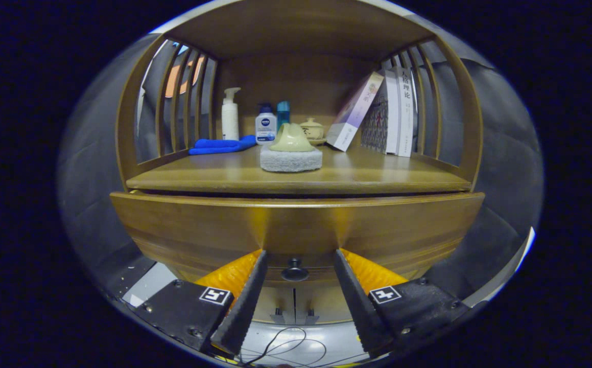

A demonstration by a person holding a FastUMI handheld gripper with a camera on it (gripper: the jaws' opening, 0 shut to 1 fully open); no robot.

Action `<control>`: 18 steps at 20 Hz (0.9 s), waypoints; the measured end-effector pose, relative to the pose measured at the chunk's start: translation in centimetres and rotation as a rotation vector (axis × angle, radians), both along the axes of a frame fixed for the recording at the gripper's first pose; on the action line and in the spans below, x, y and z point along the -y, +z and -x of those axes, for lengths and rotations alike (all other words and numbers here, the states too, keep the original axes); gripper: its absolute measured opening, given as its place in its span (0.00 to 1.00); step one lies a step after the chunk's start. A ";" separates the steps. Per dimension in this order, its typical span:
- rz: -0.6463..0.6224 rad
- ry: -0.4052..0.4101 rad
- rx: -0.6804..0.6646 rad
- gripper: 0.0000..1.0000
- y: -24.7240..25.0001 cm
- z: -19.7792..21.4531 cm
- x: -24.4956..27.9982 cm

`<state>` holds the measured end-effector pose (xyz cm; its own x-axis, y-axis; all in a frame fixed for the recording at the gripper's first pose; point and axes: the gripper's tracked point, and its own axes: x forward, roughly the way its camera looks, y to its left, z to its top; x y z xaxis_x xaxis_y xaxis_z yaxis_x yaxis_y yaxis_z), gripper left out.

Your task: Pull open the drawer, take out the items inside it, and place them on the countertop above the cabinet.

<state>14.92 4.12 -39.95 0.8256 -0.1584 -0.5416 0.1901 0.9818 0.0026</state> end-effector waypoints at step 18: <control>-0.039 0.159 0.242 0.85 15.1 6.6 -3.0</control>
<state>8.33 7.15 -24.82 0.9444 0.0003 -0.3287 0.0231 0.9975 0.0673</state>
